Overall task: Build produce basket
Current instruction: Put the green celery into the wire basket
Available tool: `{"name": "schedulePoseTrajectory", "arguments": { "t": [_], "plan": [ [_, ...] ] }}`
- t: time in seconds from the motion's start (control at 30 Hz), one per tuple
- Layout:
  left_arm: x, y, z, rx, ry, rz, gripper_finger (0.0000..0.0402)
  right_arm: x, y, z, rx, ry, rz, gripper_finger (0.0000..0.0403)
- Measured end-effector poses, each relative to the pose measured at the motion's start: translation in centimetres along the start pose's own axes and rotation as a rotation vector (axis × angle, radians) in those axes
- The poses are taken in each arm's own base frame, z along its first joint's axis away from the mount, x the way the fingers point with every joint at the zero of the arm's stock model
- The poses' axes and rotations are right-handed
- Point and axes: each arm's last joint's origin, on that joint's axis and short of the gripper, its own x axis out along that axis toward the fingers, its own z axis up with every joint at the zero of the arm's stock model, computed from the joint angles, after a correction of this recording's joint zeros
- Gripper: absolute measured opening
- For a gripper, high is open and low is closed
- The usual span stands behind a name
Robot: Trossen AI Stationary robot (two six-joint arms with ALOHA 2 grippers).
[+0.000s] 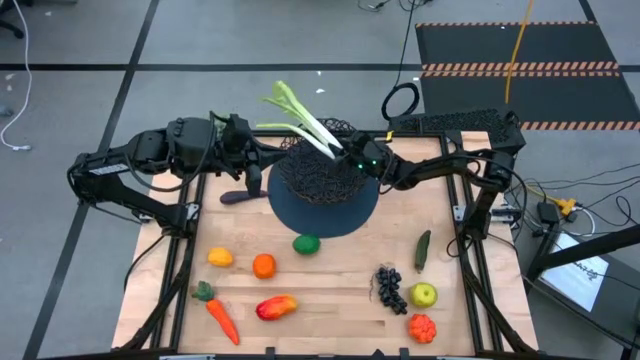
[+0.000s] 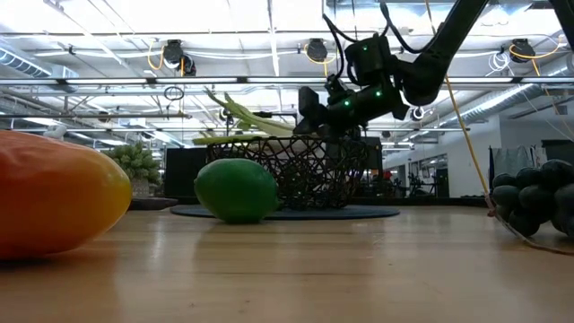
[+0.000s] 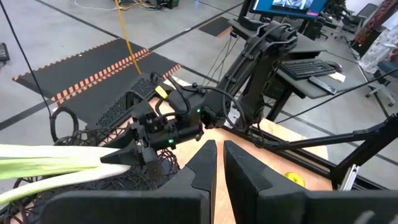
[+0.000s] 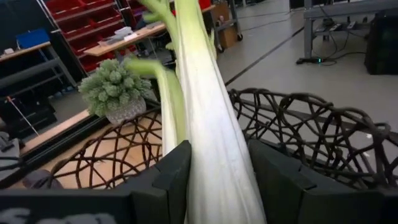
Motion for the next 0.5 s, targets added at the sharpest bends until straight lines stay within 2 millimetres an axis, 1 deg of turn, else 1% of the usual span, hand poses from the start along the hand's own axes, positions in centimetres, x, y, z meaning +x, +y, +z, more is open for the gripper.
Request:
{"name": "schedulePoseTrajectory", "arguments": {
  "t": [0.17, 0.5],
  "plan": [
    [0.00, 0.00, 0.00, 0.000, 0.000, 0.000, 0.0031, 0.17, -0.68, -0.18, -0.012, 0.039, -0.014, 0.0146],
    [0.00, 0.00, 0.00, 0.000, 0.000, 0.000, 0.0031, 0.16, -0.74, -0.29, -0.042, 0.051, -0.017, 0.0146]
  ]
}}
